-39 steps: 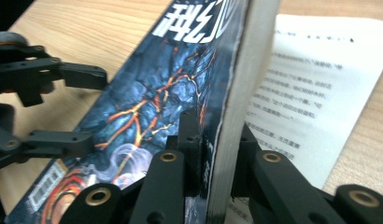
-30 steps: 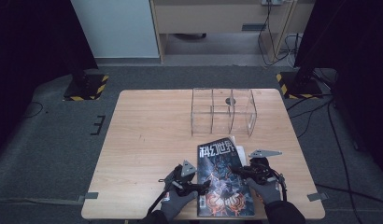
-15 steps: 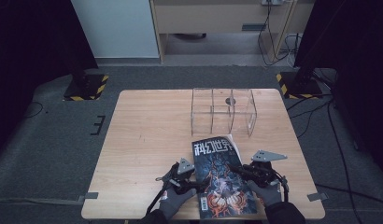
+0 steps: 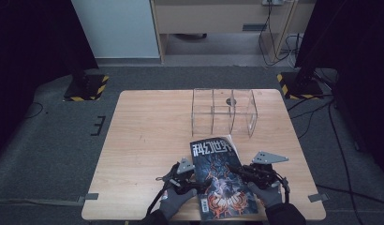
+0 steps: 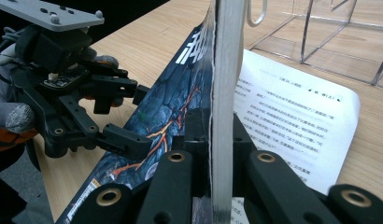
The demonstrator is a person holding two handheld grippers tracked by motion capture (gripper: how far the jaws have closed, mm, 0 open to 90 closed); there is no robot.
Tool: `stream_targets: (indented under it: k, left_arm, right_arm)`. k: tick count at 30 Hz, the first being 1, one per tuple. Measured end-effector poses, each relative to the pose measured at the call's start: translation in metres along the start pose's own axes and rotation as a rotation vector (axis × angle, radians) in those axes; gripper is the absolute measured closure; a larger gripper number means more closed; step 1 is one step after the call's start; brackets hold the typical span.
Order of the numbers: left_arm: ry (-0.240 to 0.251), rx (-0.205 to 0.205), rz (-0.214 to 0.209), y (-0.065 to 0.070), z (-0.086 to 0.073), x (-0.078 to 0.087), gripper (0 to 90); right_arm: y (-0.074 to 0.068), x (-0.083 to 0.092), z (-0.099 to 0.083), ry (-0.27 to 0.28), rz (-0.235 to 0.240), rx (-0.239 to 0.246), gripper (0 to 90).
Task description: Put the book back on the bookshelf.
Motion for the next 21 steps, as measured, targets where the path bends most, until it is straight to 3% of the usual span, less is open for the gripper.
stream_targets:
  k: [10, 21]
  left_arm:
    - [0.064, 0.012, -0.013, 0.005, 0.012, 0.009, 24.4]
    - [0.074, -0.006, -0.029, 0.008, 0.016, 0.011, 24.8]
  right_arm:
    - [0.005, 0.004, 0.004, 0.031, -0.013, -0.006, 83.7]
    - [0.002, 0.007, 0.006, 0.052, 0.019, 0.006, 83.7]
Point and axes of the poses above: each handheld gripper's, and its own axes: x roughly backward along the jaws, z roughly out of its top, y roughly to its right, the point moved 9 cm from there along -x, roughly forward along the jaws, and after that the axes turned 14 degrees about -x, right-handed, at the moved point
